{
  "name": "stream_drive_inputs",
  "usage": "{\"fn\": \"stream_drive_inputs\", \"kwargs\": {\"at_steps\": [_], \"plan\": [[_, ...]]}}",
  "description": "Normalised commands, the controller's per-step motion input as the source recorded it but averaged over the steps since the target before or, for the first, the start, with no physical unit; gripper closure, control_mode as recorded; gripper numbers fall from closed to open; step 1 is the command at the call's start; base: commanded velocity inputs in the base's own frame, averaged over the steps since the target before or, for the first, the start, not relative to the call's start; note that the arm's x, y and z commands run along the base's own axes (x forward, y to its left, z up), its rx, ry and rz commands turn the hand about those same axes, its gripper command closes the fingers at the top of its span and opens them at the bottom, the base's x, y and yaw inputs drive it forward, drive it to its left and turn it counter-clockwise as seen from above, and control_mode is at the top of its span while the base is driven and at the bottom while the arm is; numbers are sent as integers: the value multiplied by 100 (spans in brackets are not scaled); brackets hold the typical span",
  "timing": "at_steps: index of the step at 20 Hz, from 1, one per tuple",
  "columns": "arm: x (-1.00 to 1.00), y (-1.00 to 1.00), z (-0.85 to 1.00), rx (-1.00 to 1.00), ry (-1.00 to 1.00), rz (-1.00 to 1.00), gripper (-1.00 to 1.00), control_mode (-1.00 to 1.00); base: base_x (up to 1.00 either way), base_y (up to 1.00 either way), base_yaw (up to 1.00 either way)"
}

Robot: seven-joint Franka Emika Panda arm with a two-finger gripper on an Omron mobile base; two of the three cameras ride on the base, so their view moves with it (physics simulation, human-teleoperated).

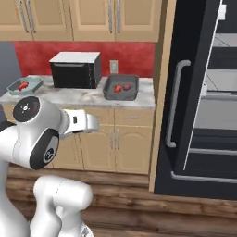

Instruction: Place one onion and one fish in each tupperware on the nearby counter, to pack two identical lunches.

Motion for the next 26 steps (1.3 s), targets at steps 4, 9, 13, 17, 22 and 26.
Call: {"fn": "stream_drive_inputs", "kwargs": {"at_steps": [4, 9, 13, 17, 22, 26], "plan": [[0, 0, 0, 0, 0, 0, -100, 100, 1, -100, 0], [0, 0, 0, 0, 0, 0, -100, 100, 2, -100, 0], [0, 0, 0, 0, 0, 0, -100, 100, 3, -100, 0], [0, 0, 0, 0, 0, 0, -100, 100, 25, -100, 0], [0, 0, 0, 0, 0, 0, -100, 100, 57, -85, 0], [0, 0, 0, 0, 0, 0, -100, 100, 63, -34, 0]]}}
